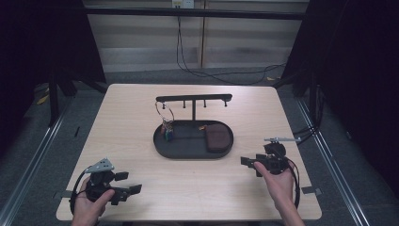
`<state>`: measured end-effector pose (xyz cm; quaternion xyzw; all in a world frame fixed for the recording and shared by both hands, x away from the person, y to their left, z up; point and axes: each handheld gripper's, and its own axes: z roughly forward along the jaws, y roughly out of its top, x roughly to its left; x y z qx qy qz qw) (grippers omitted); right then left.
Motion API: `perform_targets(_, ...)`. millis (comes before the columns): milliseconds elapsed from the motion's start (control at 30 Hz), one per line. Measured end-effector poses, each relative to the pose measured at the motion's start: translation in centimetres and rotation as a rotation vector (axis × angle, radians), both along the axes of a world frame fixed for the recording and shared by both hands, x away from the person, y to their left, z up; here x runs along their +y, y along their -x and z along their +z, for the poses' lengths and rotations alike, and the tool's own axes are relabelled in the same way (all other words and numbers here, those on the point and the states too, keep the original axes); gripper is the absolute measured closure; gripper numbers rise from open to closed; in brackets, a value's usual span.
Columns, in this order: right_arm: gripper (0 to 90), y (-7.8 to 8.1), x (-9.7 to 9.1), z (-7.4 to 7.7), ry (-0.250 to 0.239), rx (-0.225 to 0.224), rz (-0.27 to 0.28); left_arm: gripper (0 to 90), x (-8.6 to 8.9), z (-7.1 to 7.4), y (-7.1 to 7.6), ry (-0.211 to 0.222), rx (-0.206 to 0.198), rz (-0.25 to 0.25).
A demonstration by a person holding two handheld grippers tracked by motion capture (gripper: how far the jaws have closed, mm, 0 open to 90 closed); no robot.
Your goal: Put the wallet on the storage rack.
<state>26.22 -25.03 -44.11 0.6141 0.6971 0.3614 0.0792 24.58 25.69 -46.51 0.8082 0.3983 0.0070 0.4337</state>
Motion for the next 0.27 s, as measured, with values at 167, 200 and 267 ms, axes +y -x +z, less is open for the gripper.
perform_targets(167,27.6,1.7,0.2,-1.4,-0.054,-0.024,-0.004,17.6,0.0,0.0,0.1,0.009,0.001,0.009)
perform_targets(200,27.5,1.8,0.3,-1.6,-0.047,-0.015,-0.001,17.6,0.0,0.1,0.1,0.009,-0.002,0.013)
perform_targets(267,27.3,2.1,0.3,-2.0,-0.024,-0.022,-0.001,17.6,0.1,0.1,0.1,0.013,-0.003,0.008)
